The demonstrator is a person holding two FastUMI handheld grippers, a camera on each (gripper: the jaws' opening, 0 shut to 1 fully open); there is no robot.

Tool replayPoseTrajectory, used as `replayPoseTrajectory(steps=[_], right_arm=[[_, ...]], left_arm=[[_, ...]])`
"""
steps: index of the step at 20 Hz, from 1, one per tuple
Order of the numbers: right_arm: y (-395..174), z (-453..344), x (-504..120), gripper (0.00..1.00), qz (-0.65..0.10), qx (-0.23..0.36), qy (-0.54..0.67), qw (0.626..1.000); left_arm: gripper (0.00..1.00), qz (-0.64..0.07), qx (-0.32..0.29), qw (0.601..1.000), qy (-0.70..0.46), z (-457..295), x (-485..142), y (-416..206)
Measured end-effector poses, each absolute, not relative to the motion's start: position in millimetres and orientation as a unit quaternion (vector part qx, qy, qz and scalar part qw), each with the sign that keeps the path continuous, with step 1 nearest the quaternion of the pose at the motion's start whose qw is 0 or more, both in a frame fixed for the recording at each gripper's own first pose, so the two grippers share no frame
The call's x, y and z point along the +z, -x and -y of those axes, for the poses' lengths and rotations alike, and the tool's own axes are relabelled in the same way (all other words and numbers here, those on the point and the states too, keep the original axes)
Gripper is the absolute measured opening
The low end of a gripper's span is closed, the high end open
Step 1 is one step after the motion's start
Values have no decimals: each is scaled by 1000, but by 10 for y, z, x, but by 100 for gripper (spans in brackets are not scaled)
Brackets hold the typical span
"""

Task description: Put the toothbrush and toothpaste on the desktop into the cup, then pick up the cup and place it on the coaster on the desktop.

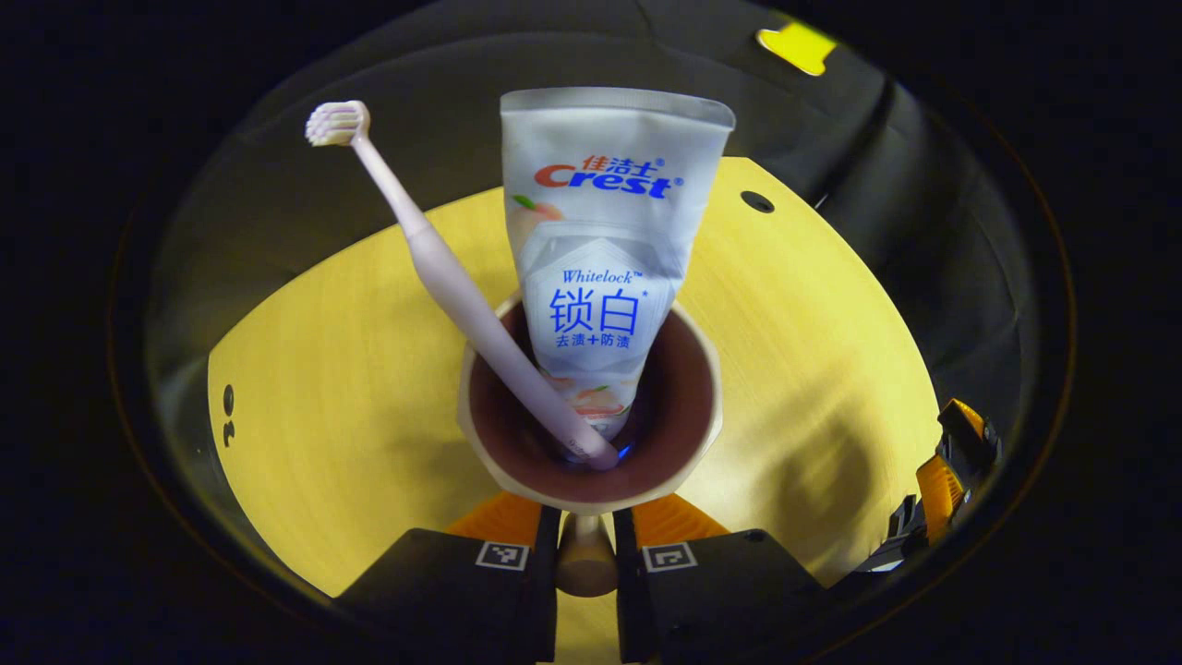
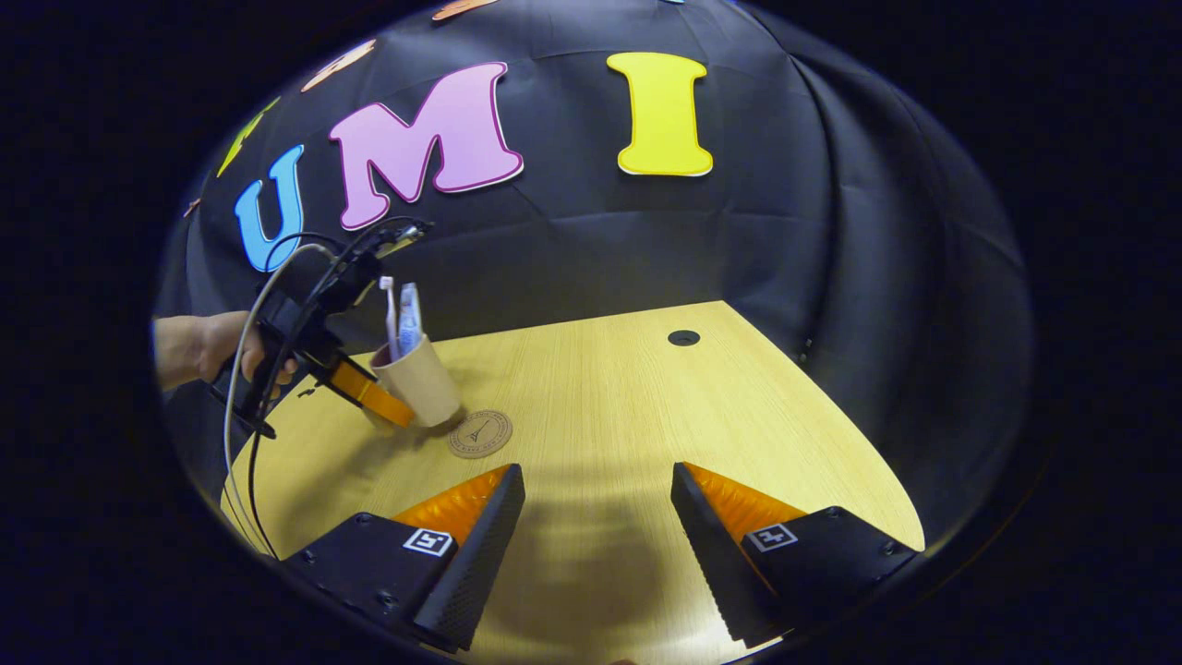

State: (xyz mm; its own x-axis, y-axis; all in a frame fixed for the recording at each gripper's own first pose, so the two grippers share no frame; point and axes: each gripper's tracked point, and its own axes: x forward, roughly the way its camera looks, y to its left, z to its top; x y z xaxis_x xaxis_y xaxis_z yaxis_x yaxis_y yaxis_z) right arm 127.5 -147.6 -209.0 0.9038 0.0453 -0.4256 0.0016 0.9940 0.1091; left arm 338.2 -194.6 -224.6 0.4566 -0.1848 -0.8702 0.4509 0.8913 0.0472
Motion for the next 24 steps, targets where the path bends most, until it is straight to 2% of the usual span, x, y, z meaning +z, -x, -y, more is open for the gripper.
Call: replayPoseTrajectory(steps=[1, 10, 11, 12, 17, 18, 21, 22, 23, 24], right_arm=[[-1246, 1478, -2084, 98, -219, 12, -55, 974], [-1049, 1576, -2132, 98, -228, -5, -71, 971], [-1026, 1582, -2137, 98, -230, -7, -74, 970], [-1015, 1584, -2143, 98, -232, -8, -76, 970], [-845, 1650, -2184, 98, -231, -21, -91, 968], [-797, 1655, -2191, 98, -232, -22, -91, 968], [-747, 1632, -2155, 98, -232, -23, -90, 968], [-728, 1633, -2113, 98, -228, -25, -88, 969], [-698, 1634, -2066, 98, -223, -28, -87, 970], [-662, 1634, -2026, 98, -220, -30, -85, 971]], left_arm=[[30, -488, -194, 840, -139, 2033, -2271, -3373], [30, -496, -189, 833, -156, 2256, -2456, -3415], [35, -498, -186, 832, -158, 2280, -2493, -3390], [31, -500, -183, 832, -159, 2294, -2517, -3388], [32, -496, -162, 835, -173, 2301, -2546, -3363], [39, -496, -163, 835, -177, 2305, -2528, -3341], [43, -494, -161, 835, -180, 2283, -2460, -3326], [53, -488, -160, 840, -176, 2282, -2406, -3317], [57, -482, -161, 844, -170, 2273, -2347, -3295], [78, -474, -162, 850, -162, 2261, -2252, -3240]])
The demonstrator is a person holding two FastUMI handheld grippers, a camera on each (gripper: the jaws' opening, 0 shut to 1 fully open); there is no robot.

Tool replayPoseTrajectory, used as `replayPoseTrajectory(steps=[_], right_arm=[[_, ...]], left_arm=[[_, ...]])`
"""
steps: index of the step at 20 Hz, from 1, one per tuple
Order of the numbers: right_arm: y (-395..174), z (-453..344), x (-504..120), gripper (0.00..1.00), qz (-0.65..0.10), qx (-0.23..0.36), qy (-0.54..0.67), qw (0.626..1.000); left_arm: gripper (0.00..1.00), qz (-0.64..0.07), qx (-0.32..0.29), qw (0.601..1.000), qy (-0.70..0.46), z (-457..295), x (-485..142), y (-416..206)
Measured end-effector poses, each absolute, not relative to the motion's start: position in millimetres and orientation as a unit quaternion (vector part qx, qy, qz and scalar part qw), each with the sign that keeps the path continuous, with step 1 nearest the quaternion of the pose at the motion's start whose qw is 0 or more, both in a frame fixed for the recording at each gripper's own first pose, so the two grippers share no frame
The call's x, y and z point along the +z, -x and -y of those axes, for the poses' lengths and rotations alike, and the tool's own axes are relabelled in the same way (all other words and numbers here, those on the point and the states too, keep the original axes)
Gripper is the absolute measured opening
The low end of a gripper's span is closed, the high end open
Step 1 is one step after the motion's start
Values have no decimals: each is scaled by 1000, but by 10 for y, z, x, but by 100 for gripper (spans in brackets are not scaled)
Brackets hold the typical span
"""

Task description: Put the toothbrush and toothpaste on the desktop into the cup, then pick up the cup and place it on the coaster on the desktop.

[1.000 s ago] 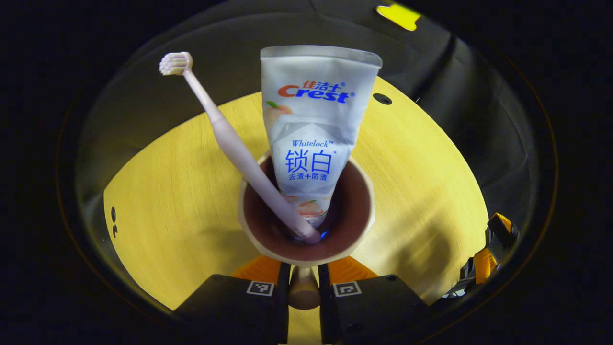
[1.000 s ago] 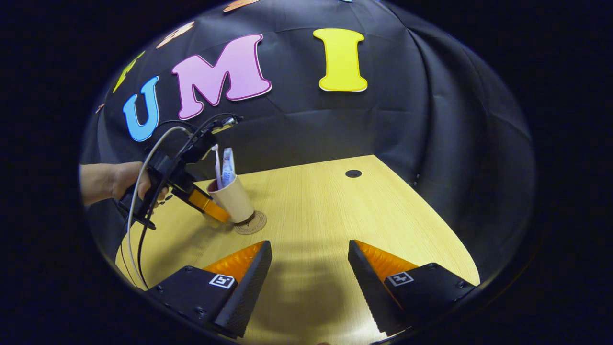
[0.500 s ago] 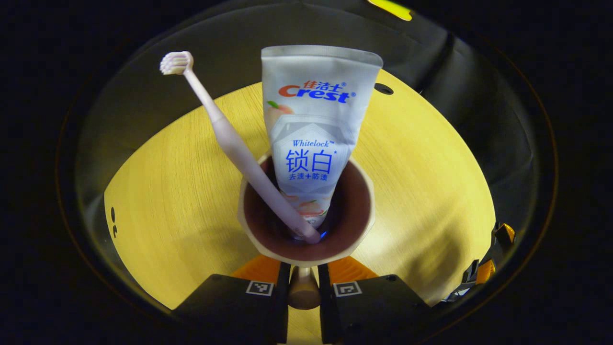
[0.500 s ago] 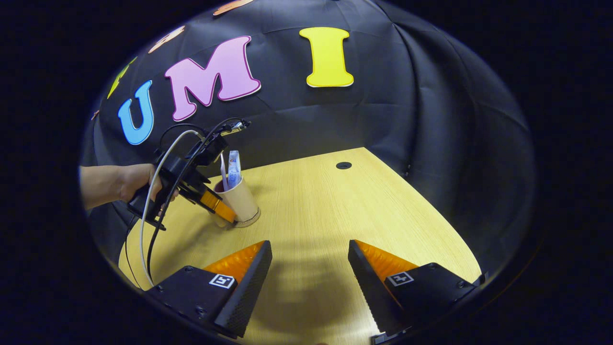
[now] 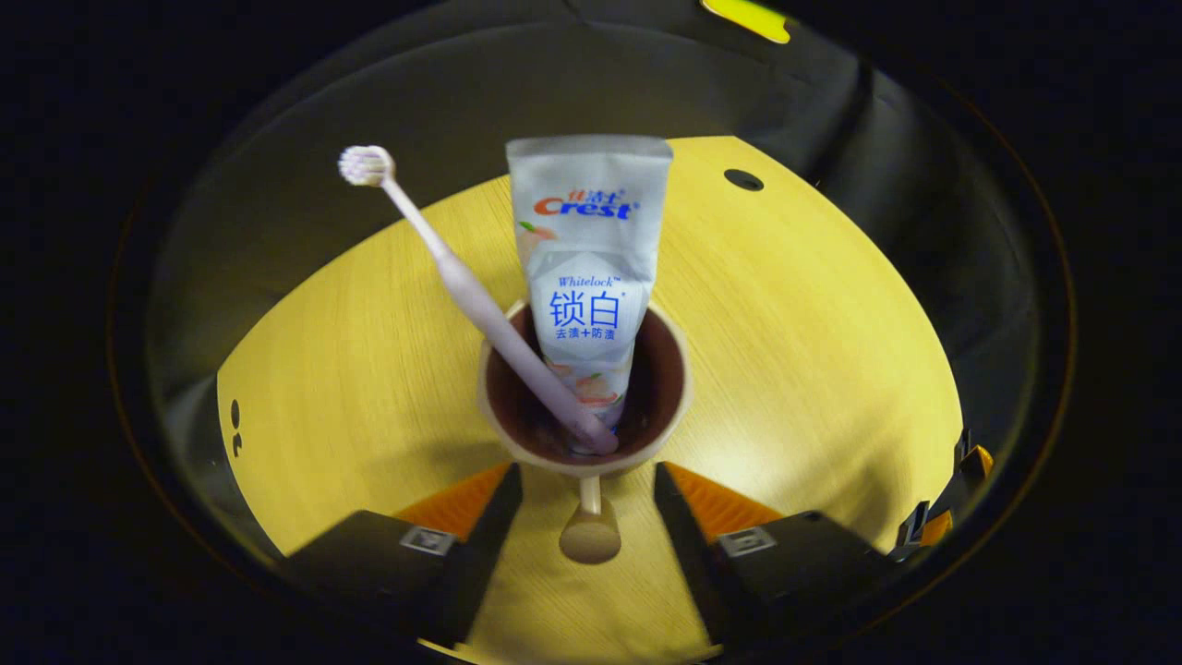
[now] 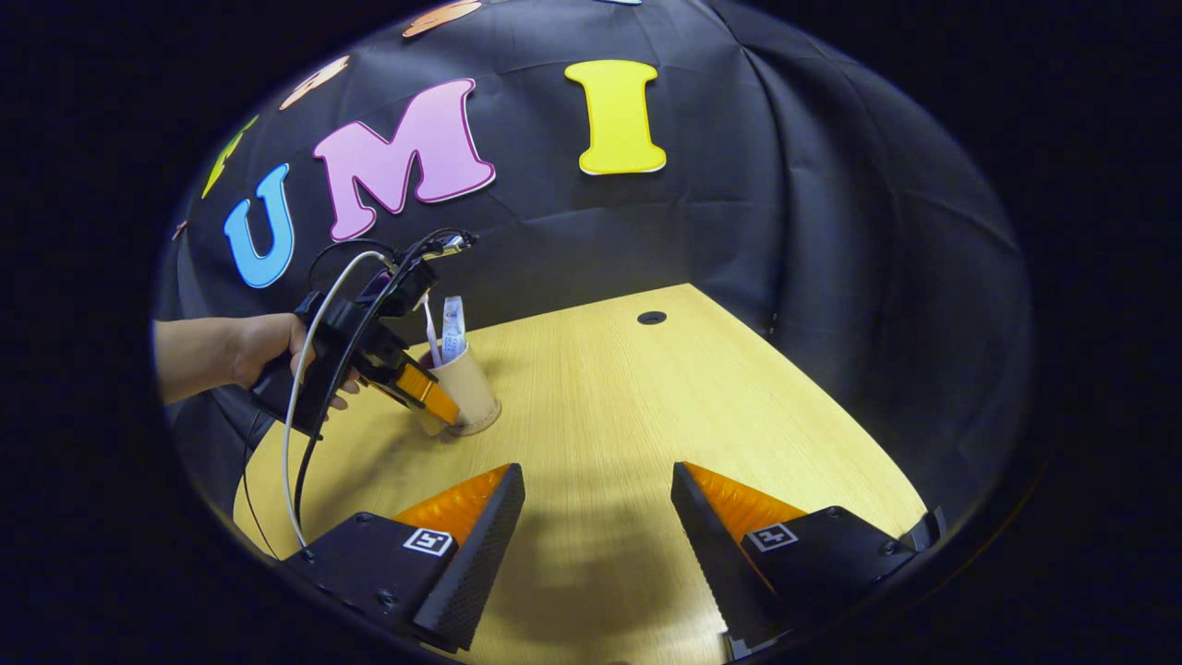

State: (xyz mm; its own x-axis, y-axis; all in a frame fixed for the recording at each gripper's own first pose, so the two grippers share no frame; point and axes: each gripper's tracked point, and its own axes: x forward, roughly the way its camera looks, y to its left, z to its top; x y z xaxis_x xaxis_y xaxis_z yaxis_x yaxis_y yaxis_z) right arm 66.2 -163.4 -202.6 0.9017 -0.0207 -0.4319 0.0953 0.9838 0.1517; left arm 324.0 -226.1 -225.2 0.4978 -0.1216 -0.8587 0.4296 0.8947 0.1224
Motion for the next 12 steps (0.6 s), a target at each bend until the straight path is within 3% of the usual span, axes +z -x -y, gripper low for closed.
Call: replayPoseTrajectory(steps=[1, 4, 12], right_arm=[[-629, 1629, -1998, 98, -217, -32, -83, 972], [-532, 1546, -1863, 98, -213, -38, -80, 973], [-350, 1007, -1061, 98, -162, -17, -55, 985]], left_arm=[[100, -465, -164, 857, -152, 2249, -2191, -3193], [96, -421, -158, 885, -124, 2112, -1797, -2964], [97, -202, -58, 977, -18, 1046, -338, -1974]])
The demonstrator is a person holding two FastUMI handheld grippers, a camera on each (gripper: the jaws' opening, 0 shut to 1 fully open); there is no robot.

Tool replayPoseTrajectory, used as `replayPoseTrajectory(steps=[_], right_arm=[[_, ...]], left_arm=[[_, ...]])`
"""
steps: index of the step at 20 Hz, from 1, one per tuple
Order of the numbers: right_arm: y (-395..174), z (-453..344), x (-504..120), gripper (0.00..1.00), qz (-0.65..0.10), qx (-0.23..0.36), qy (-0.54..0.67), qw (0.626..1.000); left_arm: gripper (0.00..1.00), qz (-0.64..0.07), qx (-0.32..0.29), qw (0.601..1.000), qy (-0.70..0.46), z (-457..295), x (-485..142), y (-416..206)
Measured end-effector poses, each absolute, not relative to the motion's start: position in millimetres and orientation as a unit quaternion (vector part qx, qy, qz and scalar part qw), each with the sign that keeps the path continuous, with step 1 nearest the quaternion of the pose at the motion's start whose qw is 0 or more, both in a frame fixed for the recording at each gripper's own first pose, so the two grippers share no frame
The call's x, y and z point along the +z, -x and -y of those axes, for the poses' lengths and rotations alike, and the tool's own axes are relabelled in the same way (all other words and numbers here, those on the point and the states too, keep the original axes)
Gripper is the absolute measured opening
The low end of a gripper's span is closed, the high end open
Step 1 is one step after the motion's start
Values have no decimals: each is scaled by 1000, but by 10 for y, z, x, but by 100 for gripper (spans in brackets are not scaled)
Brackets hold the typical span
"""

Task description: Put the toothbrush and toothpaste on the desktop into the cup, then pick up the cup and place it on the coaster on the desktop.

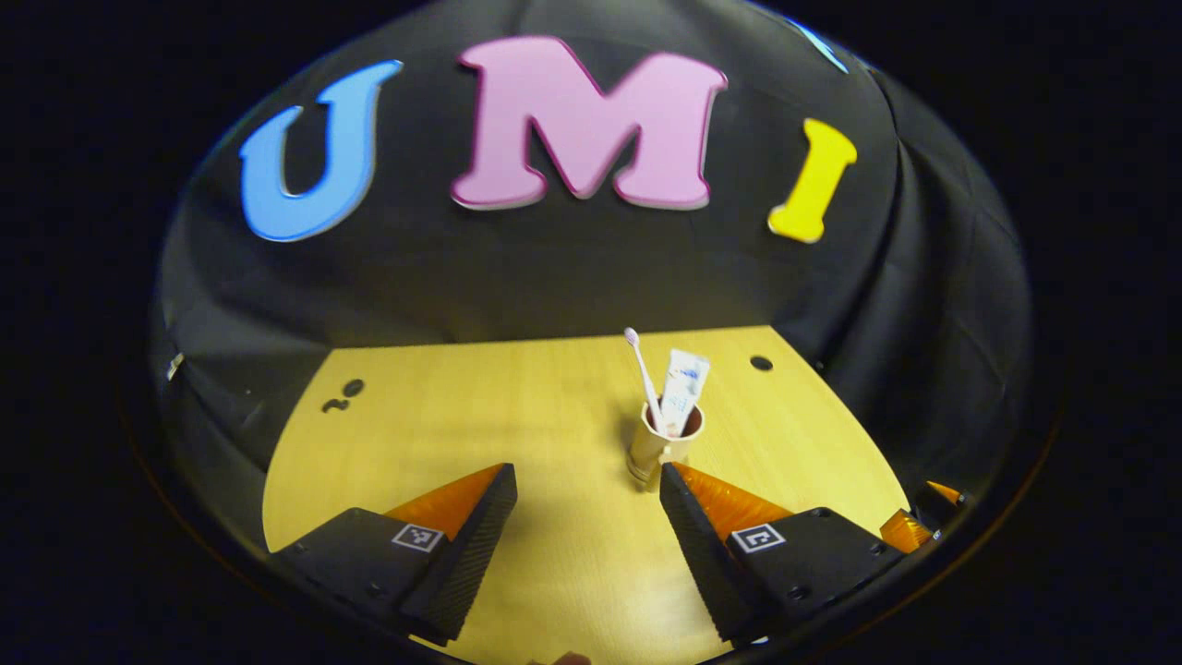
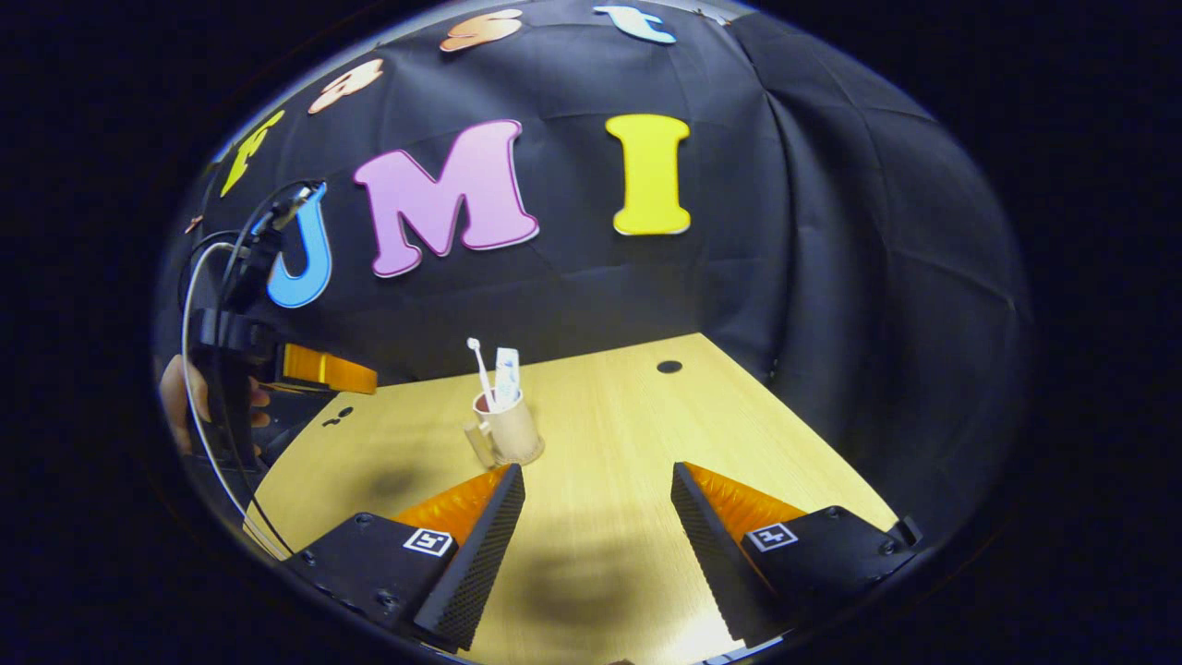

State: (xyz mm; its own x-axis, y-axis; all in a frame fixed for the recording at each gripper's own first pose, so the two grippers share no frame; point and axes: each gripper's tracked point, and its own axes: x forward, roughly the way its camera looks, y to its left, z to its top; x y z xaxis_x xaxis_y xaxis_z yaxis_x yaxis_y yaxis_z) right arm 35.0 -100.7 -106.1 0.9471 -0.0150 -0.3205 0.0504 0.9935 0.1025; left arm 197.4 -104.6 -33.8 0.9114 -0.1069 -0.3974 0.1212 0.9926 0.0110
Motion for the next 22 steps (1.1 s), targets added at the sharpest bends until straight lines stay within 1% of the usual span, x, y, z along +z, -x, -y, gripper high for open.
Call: replayPoseTrajectory(steps=[3, 6, 10, 14, 16, 19, 22], right_arm=[[-130, 682, -813, 98, -147, 10, -42, 988], [205, 334, -712, 98, -141, 37, -30, 989], [672, -44, -688, 98, -131, 65, -17, 989], [976, -118, -622, 98, -111, 61, 0, 992], [1062, -132, -594, 99, -109, 61, 5, 992], [1133, -150, -569, 98, -113, 58, -5, 992], [1157, -229, -518, 98, -114, 69, 6, 991]], left_arm=[[98, -119, -11, 993, 4, 538, 138, -1376], [98, -44, 6, 999, 30, 188, 437, -671], [97, 25, 24, 998, 52, -100, 405, 101], [97, 95, 41, 991, 84, -287, 358, 793], [97, 97, 42, 990, 98, -301, 266, 1051], [97, 84, 54, 991, 92, -387, 116, 1232], [97, 67, 42, 994, 81, -297, 78, 1211]])
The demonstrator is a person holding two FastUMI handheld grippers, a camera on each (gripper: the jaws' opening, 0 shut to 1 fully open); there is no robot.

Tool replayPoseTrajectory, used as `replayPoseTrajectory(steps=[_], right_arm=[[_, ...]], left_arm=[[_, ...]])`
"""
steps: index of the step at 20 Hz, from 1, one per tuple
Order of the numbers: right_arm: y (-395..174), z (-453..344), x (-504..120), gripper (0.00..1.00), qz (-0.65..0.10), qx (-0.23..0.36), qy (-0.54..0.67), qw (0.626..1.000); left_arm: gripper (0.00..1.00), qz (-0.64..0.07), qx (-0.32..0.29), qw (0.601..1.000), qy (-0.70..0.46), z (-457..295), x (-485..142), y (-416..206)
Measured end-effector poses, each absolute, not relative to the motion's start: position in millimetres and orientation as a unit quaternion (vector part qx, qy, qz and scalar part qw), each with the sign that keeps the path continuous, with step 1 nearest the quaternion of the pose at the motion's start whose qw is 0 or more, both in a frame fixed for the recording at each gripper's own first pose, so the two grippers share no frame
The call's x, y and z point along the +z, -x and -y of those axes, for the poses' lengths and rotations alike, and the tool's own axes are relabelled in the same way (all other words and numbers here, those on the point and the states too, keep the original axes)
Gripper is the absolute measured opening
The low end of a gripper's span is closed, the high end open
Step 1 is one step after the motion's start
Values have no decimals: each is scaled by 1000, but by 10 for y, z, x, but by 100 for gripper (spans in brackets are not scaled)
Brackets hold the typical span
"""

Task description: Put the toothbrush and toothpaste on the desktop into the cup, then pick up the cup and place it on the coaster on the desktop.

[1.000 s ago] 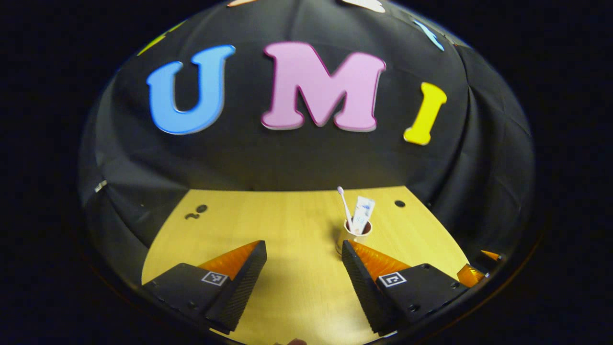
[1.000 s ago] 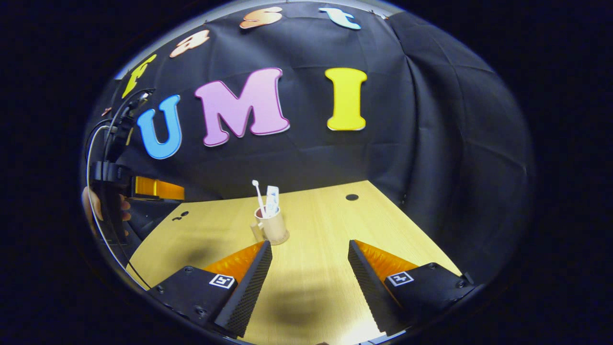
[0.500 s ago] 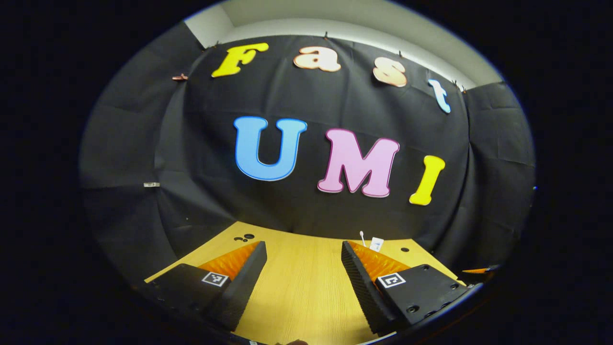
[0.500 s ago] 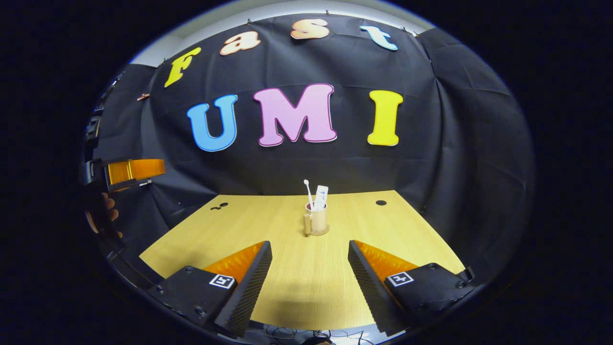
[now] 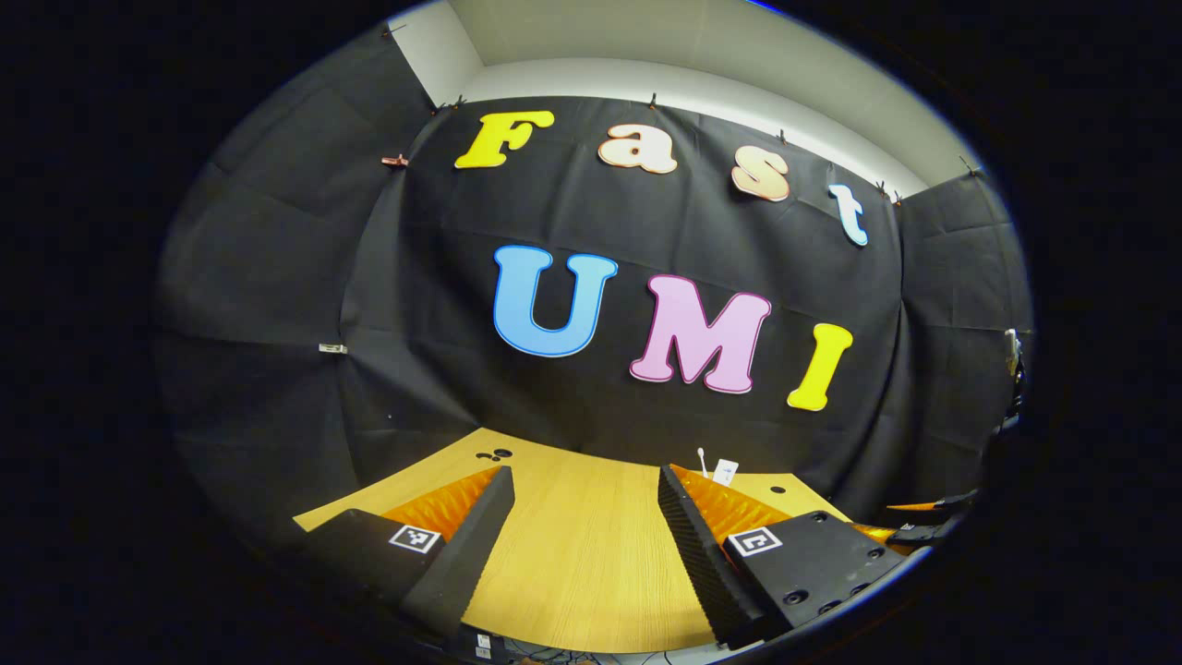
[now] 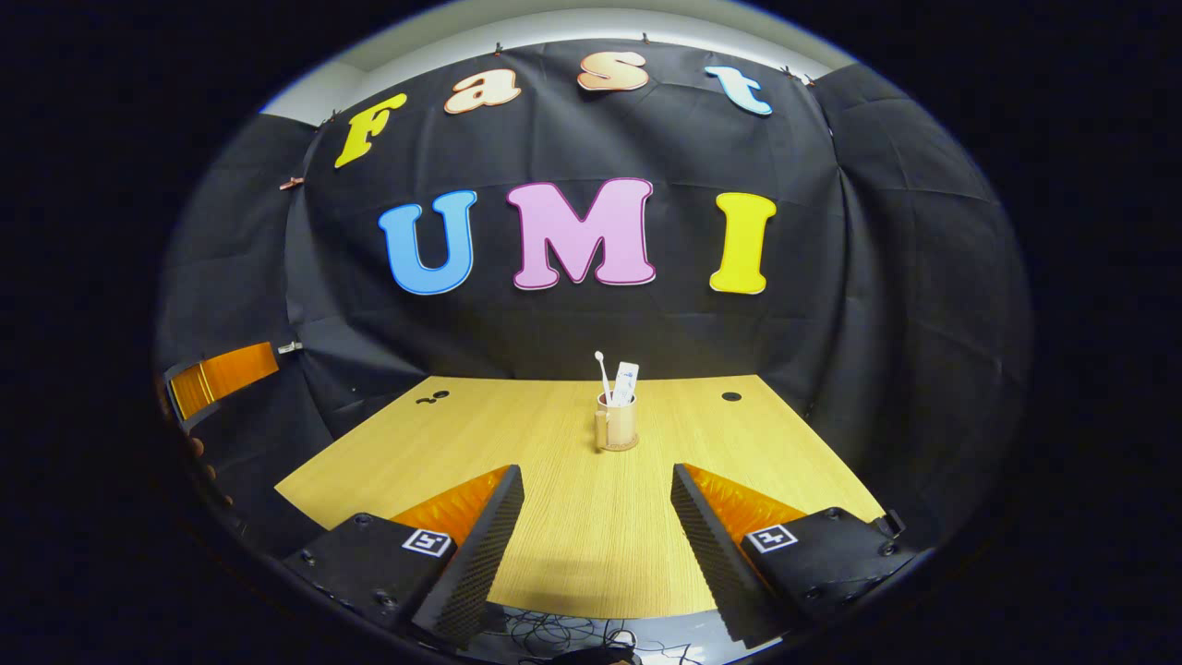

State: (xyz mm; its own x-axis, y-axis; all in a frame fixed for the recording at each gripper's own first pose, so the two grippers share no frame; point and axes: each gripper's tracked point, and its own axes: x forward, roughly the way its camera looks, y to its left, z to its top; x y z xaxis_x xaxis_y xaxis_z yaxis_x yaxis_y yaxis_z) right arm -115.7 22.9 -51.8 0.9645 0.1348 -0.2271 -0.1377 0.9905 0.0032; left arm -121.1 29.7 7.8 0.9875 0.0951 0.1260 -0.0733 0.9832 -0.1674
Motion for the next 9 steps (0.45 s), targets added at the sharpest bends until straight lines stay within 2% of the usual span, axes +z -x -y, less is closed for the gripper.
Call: replayPoseTrajectory(steps=[6, 9], right_arm=[[1205, -212, -684, 99, -137, 72, 19, 988], [1219, -120, -674, 98, -142, 59, 10, 988]], left_arm=[[97, 43, 3, 996, 82, 23, 29, 1094], [97, 37, 5, 997, 65, 29, 0, 1065]])
